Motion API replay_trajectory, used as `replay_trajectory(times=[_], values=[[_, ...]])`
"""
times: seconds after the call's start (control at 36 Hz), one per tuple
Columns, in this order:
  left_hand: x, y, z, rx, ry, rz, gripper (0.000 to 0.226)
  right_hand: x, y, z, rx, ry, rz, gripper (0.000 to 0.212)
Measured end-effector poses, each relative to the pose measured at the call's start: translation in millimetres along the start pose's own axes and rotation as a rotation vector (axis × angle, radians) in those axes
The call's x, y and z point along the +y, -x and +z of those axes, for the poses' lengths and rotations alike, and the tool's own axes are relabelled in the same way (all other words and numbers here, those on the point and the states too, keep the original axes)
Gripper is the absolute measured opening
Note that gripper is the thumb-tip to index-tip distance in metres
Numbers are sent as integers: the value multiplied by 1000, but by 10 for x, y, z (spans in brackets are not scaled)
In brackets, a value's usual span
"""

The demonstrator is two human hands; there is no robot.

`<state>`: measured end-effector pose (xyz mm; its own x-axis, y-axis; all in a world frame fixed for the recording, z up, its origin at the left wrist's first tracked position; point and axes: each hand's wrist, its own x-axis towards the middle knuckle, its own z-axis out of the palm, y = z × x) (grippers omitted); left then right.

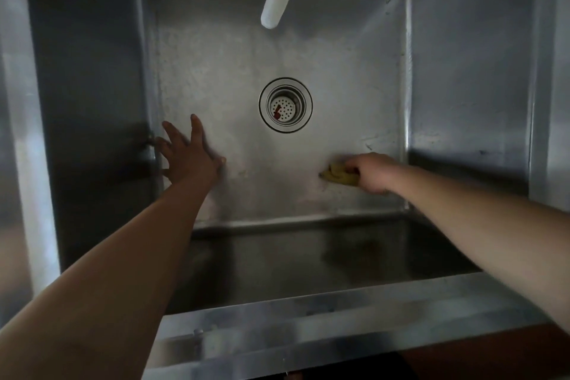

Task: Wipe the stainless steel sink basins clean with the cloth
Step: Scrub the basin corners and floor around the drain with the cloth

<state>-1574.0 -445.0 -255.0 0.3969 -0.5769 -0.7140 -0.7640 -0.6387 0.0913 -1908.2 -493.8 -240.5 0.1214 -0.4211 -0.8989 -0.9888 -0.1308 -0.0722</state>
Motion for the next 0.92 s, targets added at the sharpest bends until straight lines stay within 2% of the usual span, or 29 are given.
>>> replay_trajectory(times=[0.11, 0.19, 0.36, 0.44, 0.53, 0.58, 0.64, 0.75, 0.83, 0.92], values=[[-4, -12, 5, 3, -7, 6, 101, 264, 129, -274, -32, 196, -31, 30], [-16, -16, 16, 7, -6, 10, 101, 416, 192, -479, 3, 126, 11, 24], [-7, -20, 20, 7, -8, 7, 102, 544, 181, -771, 357, -43, 131, 21], [-12, -23, 31, 8, -12, 8, 102, 489, 132, -752, 500, -58, 192, 32], [-10, -31, 34, 9, -20, 3, 103, 331, 24, -569, 439, -117, 315, 53], [-9, -35, 33, 9, -19, 0, 103, 186, -41, -366, 357, -258, 372, 50], [-7, -38, 34, 11, -23, -1, 103, 34, -68, -159, 343, -480, 443, 41], [-3, -34, 34, 10, -28, -3, 103, -256, -139, 45, 322, -952, 636, 44], [8, -20, 17, 2, -32, -3, 103, -520, -249, 21, 254, -1220, 653, 34], [21, -19, 20, 2, -18, -18, 103, -753, -376, -108, 253, -1328, 629, 14]])
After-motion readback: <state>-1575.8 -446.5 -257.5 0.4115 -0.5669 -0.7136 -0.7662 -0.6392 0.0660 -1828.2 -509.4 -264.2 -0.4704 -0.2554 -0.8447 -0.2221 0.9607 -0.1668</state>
